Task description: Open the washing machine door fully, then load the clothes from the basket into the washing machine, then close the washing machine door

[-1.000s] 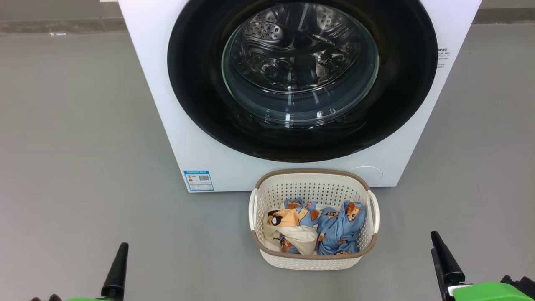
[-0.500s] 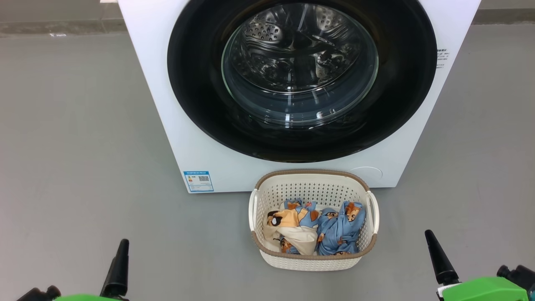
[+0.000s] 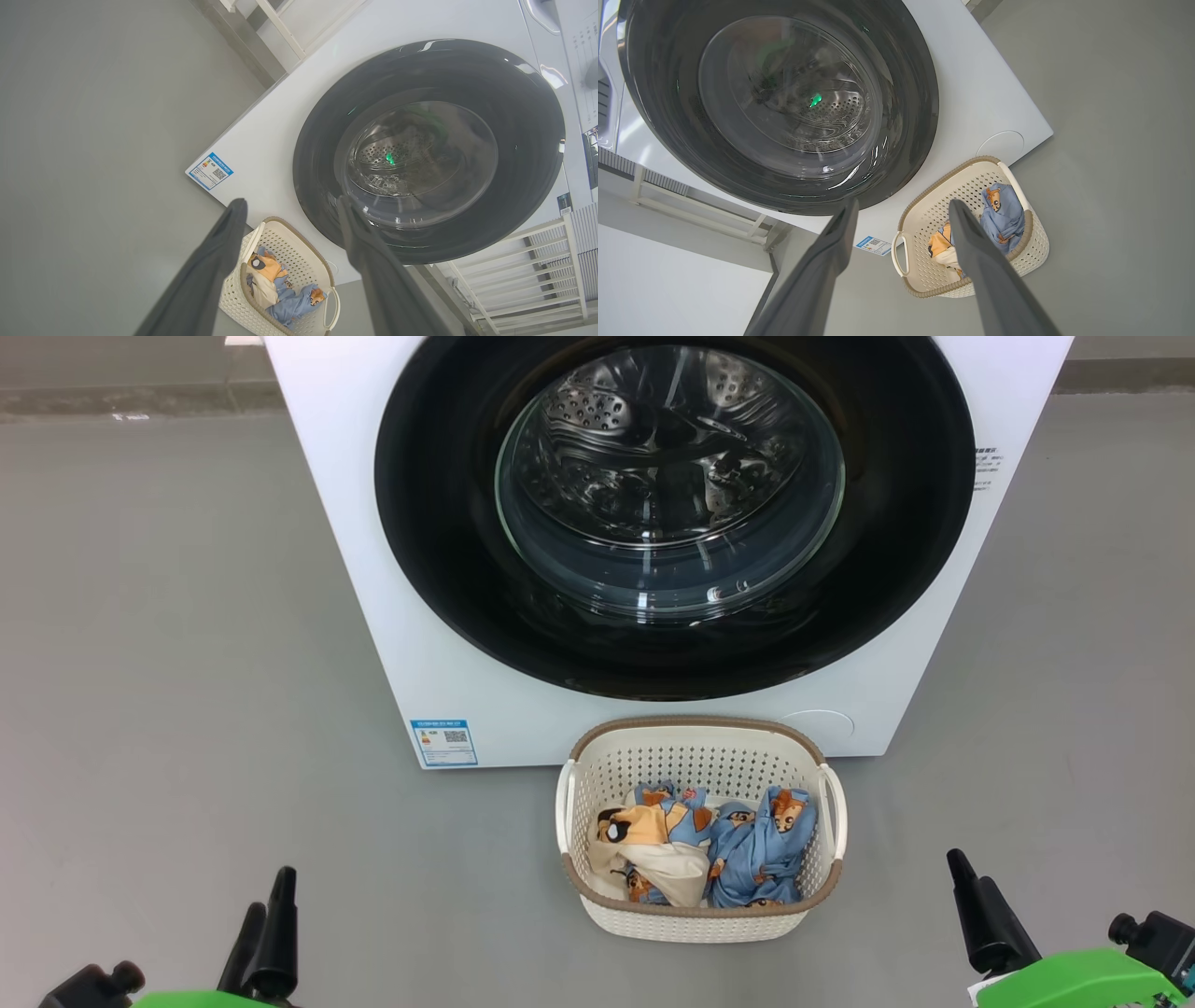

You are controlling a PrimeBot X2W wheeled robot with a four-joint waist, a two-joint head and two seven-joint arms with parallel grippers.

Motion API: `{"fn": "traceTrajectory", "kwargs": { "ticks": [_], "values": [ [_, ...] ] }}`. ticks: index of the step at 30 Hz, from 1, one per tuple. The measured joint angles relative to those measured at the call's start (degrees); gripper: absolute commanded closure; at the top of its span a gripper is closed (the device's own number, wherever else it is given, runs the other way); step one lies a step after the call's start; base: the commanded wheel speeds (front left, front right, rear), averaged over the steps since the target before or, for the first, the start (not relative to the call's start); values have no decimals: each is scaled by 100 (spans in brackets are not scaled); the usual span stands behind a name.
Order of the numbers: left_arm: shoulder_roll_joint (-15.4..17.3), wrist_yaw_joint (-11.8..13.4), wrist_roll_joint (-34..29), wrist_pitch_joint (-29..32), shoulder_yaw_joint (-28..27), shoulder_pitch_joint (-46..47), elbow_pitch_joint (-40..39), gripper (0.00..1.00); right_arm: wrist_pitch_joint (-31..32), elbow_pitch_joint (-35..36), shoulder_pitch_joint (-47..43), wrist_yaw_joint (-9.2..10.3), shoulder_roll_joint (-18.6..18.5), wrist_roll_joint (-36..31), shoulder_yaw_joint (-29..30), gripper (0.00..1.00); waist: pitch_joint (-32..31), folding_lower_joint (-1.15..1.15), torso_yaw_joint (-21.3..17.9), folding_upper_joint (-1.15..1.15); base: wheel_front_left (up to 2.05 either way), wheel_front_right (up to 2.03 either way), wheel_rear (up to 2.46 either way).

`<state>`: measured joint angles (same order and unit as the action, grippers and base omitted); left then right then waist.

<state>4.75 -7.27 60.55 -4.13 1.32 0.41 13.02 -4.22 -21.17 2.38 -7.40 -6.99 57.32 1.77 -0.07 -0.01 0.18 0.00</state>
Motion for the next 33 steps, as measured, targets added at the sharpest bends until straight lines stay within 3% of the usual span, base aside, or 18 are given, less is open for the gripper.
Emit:
{"fn": "traceTrajectory", "kwargs": {
  "ticks": [33],
  "values": [
    [264, -5, -1814, -550, 191, -1, -225, 0, -535, -98, 34, 0, -181, -2046, -97, 0, 4, 0, -29, 0, 0, 0, 0]
  ]
}}
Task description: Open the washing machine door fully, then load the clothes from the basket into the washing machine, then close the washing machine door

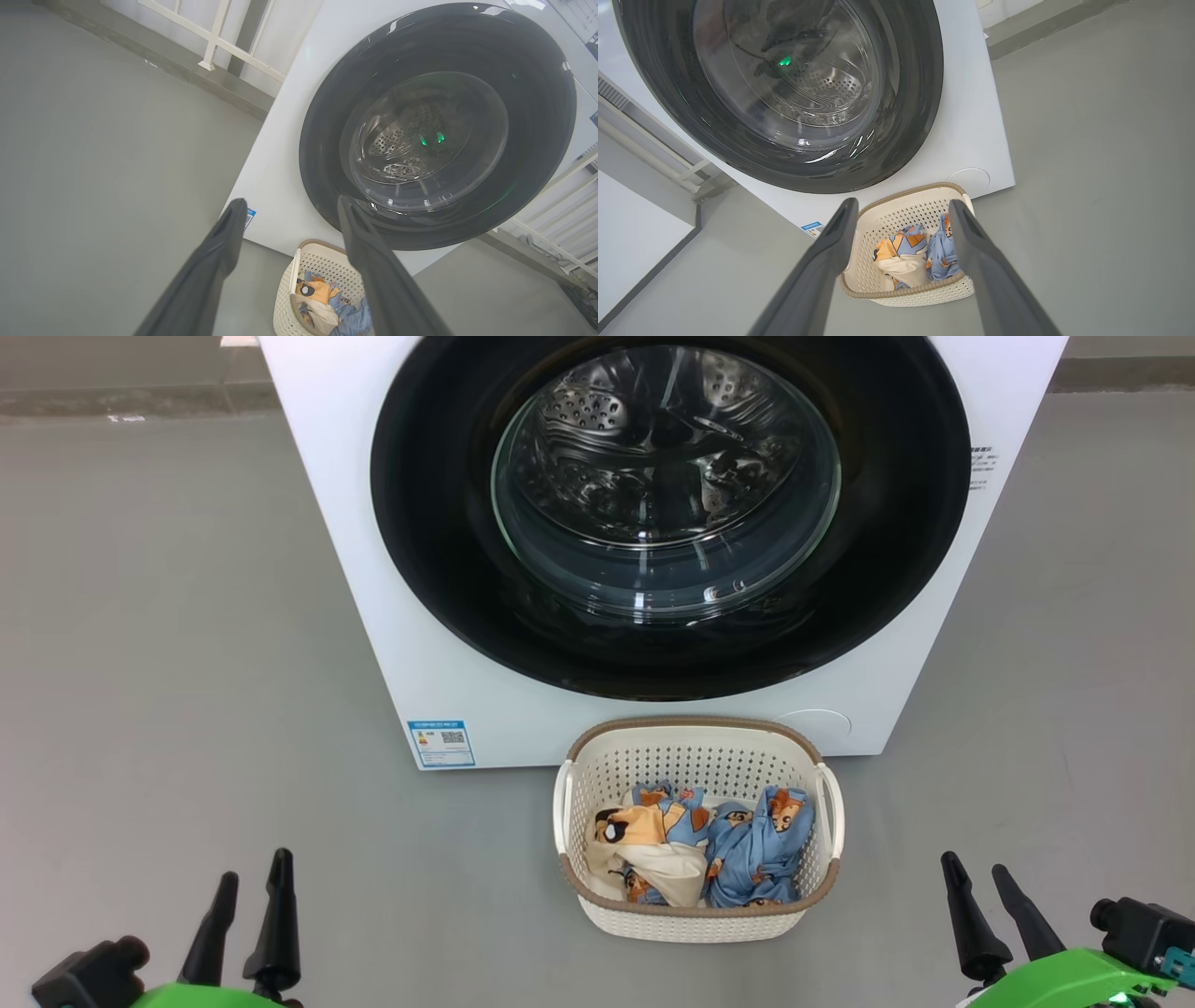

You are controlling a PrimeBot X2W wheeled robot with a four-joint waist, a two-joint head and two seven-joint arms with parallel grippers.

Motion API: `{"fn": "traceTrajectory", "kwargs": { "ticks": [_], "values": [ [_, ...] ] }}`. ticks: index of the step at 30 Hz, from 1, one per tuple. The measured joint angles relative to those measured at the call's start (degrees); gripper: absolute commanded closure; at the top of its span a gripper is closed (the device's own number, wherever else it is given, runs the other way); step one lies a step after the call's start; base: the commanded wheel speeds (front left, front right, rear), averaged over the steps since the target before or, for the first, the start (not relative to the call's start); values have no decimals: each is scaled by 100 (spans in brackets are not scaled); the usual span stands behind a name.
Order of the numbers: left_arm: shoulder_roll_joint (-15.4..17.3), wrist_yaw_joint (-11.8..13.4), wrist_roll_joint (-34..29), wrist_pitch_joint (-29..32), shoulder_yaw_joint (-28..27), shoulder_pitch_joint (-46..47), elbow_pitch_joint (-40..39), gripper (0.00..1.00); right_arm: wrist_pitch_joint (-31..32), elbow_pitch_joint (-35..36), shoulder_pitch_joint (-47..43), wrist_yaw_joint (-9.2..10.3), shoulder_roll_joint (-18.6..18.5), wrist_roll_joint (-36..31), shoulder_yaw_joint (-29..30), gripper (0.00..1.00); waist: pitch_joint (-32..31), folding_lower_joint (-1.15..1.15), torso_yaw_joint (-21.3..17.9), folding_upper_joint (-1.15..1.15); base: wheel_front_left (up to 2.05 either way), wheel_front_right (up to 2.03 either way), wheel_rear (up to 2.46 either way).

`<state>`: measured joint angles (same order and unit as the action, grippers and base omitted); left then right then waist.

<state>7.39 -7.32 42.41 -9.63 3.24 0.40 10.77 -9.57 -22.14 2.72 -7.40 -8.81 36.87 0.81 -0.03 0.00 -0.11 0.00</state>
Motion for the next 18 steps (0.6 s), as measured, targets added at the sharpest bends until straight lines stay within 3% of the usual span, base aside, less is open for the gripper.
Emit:
{"fn": "traceTrajectory", "kwargs": {
  "ticks": [18],
  "values": [
    [136, -1, -966, -300, 152, -19, -138, 0, -294, -20, 82, 0, -98, -1059, 7, 0, -20, 0, -46, 0, 0, 0, 0]
  ]
}}
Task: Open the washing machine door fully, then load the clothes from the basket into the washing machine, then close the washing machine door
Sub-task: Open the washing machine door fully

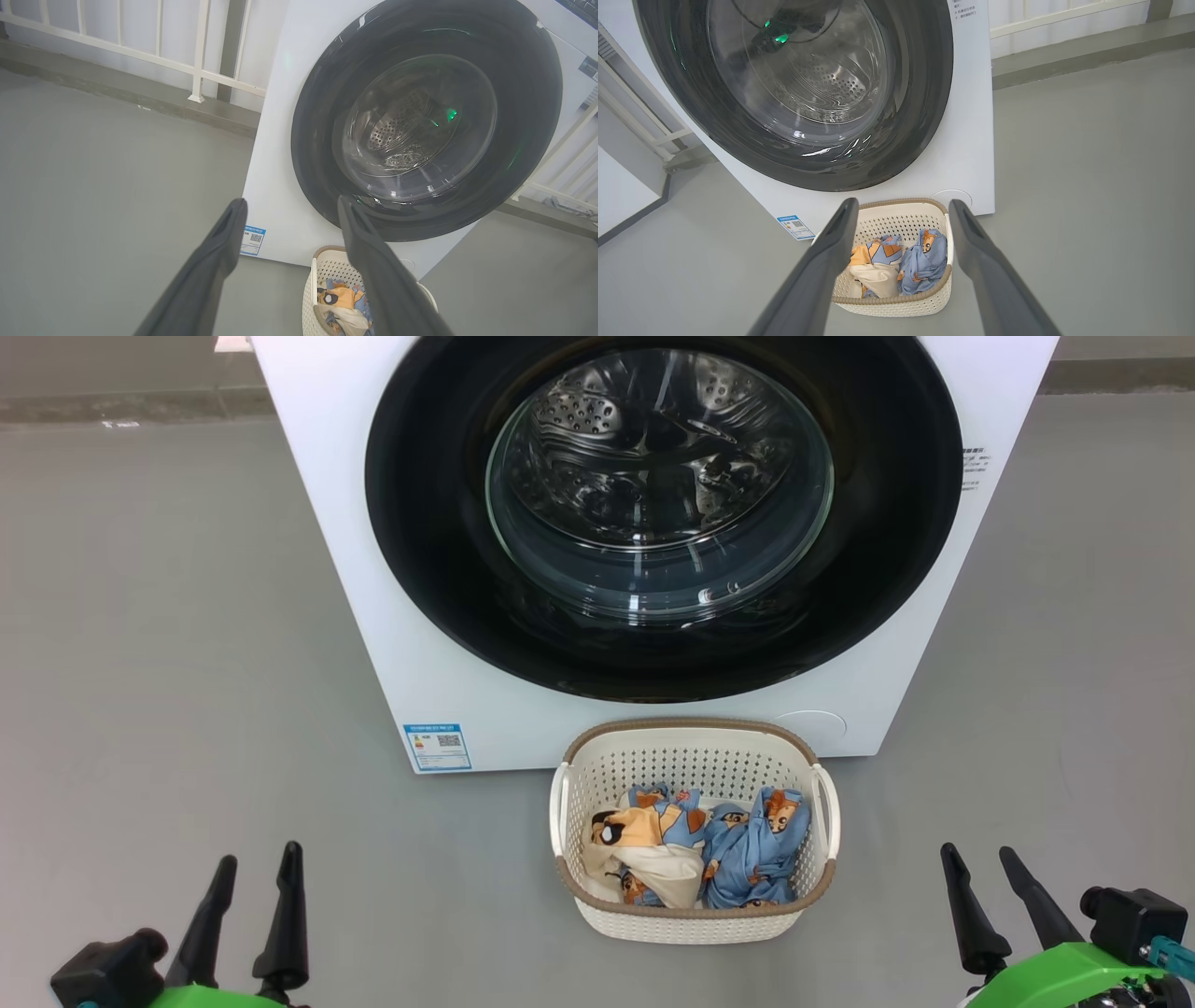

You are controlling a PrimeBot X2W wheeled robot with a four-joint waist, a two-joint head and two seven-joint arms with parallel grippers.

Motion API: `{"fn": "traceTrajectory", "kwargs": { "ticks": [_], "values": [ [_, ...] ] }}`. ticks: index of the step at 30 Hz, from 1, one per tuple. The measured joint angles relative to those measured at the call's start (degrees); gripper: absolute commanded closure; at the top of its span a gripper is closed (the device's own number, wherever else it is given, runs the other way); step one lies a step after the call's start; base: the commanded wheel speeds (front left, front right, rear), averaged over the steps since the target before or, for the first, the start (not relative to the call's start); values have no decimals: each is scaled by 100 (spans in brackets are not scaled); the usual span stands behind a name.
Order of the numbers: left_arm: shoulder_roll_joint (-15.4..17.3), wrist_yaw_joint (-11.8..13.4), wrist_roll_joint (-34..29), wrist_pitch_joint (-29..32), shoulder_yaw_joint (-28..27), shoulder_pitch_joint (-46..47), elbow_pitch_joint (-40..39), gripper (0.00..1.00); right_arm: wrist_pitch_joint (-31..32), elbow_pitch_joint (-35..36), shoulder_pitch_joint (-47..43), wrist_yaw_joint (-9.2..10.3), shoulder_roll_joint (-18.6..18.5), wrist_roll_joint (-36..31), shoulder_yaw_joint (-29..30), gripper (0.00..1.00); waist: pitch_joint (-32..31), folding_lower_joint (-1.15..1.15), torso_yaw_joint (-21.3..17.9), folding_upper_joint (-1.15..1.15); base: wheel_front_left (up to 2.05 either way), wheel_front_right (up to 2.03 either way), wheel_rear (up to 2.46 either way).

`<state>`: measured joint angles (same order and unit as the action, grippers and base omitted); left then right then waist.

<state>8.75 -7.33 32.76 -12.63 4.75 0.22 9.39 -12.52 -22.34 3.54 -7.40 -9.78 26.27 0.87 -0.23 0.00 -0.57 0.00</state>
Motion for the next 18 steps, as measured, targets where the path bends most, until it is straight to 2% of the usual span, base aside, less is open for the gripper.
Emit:
{"fn": "traceTrajectory", "kwargs": {
  "ticks": [12, 18],
  "values": [
    [134, -1, -541, -160, 59, -8, -11, 0, -177, -24, 0, 0, -35, -650, 29, 0, -9, 0, -31, 0, 0, 0, 0],
    [132, -5, -571, -200, 31, -26, 114, 0, -178, -10, -3, 0, -44, -666, 225, 0, -12, 0, -62, 0, 0, 0, 0]
  ]
}}
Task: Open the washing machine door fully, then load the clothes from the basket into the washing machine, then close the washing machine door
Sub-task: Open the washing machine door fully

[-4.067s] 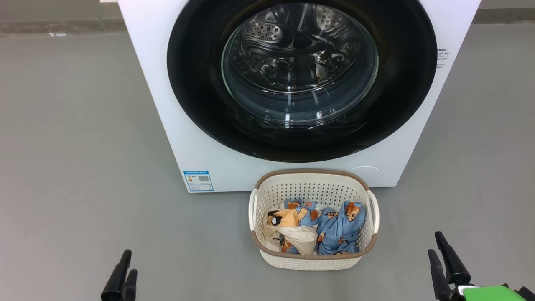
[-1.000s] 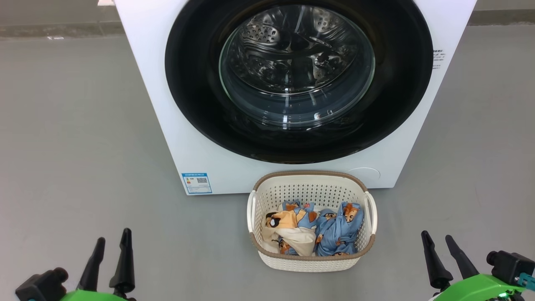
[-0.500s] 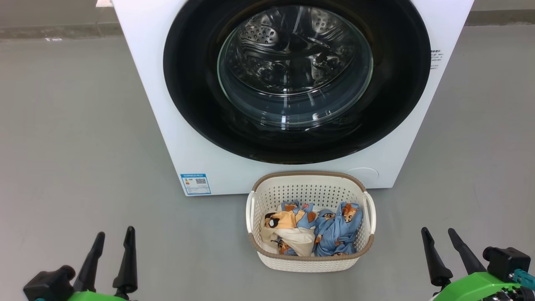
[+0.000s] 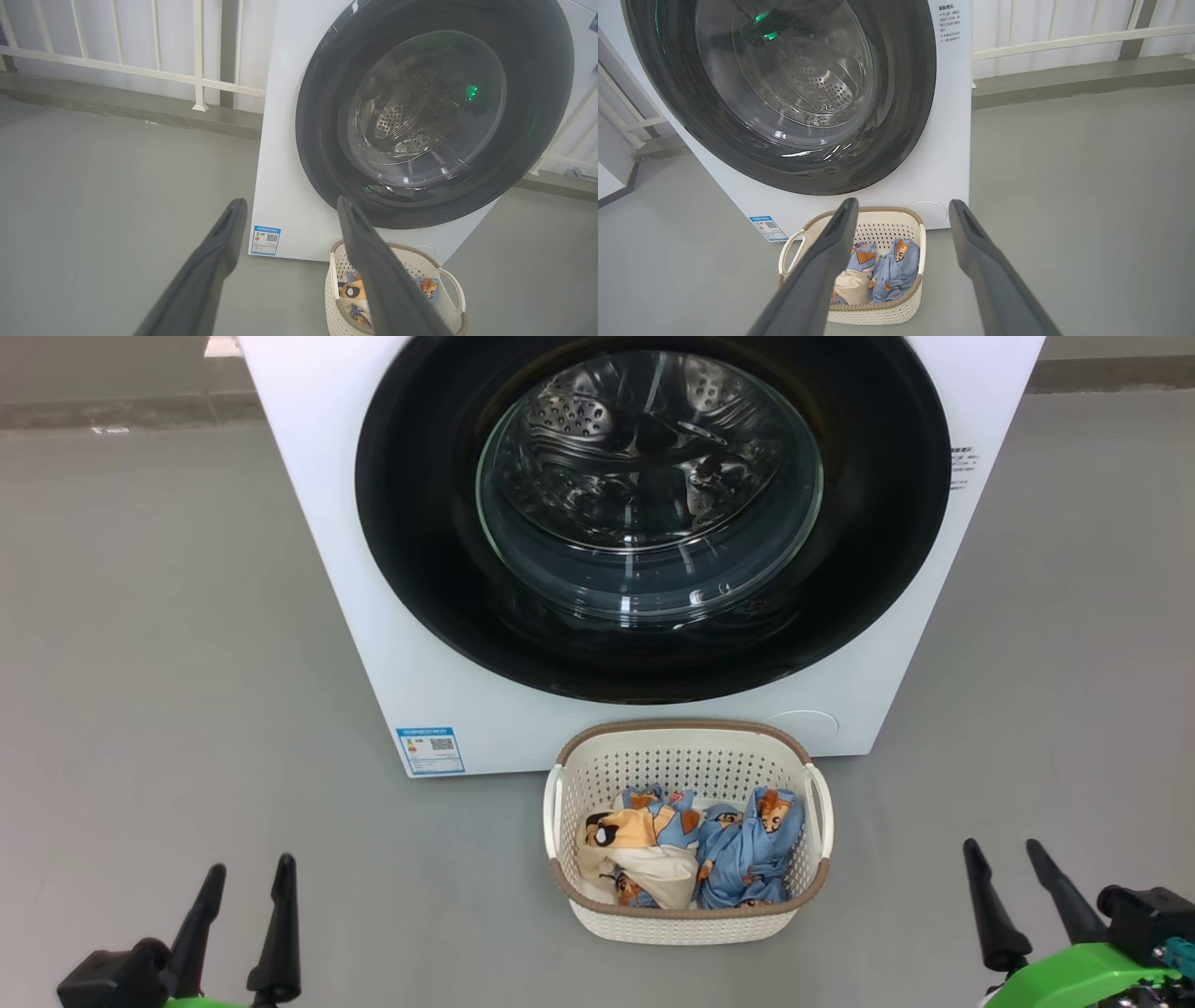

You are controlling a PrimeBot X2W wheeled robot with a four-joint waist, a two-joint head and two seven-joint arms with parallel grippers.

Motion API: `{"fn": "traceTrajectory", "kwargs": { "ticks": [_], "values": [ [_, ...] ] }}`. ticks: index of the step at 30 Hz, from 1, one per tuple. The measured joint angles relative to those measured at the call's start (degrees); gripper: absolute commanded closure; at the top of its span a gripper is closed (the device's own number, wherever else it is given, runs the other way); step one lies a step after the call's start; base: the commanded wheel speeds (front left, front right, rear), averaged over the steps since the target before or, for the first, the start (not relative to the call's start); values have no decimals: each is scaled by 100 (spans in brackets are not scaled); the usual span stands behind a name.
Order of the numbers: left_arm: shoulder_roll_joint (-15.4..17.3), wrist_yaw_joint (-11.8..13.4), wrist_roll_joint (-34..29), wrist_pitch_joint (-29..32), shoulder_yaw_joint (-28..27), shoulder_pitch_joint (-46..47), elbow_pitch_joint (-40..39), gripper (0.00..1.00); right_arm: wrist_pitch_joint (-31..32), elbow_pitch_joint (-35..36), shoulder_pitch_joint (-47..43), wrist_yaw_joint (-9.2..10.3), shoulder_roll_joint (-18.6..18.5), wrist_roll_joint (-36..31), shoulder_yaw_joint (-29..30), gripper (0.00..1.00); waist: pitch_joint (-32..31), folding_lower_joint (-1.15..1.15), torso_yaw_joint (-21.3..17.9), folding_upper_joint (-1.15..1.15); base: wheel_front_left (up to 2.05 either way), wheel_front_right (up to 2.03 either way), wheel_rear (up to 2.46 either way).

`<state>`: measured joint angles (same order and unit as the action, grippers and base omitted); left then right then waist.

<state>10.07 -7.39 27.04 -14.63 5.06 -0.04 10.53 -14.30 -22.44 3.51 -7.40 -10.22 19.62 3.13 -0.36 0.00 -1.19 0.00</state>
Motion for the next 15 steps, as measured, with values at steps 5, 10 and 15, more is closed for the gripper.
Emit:
{"fn": "traceTrajectory", "kwargs": {
  "ticks": [5, 10, 15],
  "values": [
    [-3, -1, 23, 0, -45, 1, 197, 0, 0, 42, -4, -1, 3, -41, 132, 0, 4, 0, -28, 0, 0, 0, 0],
    [-3, -1, 23, 0, -91, 2, 291, 0, 0, 79, -21, -1, 27, -41, 164, 0, -10, 0, -46, 0, 0, 0, 0],
    [-2, -1, 8, 0, -118, 3, 339, 0, 0, 82, -23, 0, 52, -42, 174, 0, -10, 0, -51, 0, 0, 0, 0]
  ]
}}
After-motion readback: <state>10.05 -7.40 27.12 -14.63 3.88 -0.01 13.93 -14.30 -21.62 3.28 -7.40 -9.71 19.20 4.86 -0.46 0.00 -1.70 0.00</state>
